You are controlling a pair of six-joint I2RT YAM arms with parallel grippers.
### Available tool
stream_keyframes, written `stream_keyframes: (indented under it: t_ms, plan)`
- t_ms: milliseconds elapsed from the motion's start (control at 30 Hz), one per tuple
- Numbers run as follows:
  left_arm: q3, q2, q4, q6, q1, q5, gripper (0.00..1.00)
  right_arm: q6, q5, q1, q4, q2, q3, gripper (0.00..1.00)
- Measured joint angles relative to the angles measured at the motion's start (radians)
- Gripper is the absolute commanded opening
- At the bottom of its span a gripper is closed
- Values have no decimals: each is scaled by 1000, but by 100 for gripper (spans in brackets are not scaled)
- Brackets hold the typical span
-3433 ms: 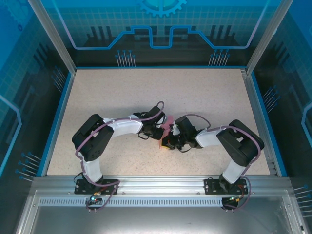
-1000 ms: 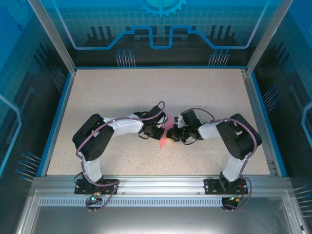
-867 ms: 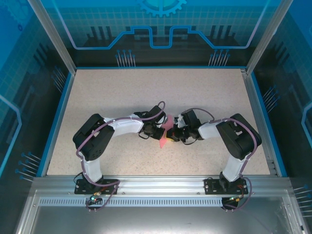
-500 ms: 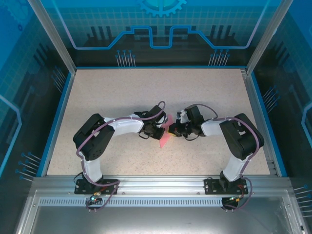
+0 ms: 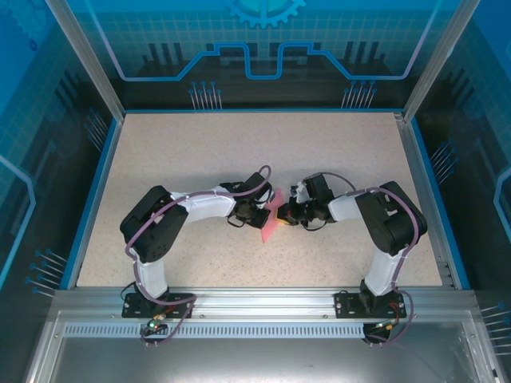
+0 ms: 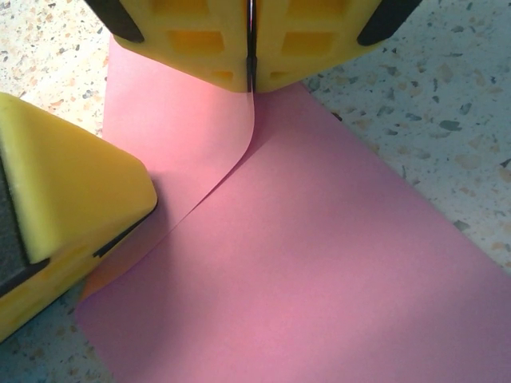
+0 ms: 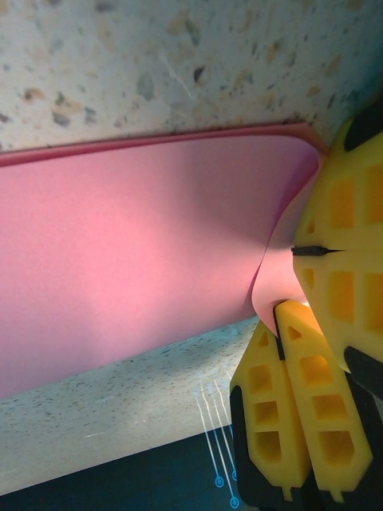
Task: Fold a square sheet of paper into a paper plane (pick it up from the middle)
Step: Third fold the triangle at the center of the table.
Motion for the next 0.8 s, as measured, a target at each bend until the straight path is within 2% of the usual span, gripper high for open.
stream_keyframes:
  t_ms: [367,800]
  plan:
    - [0,0,-1,0,0,0,10,-13,-3,-46,-30,-29,21,0]
    - [0,0,-1,0,0,0,10,-26,-13,-55,-29,11,22,0]
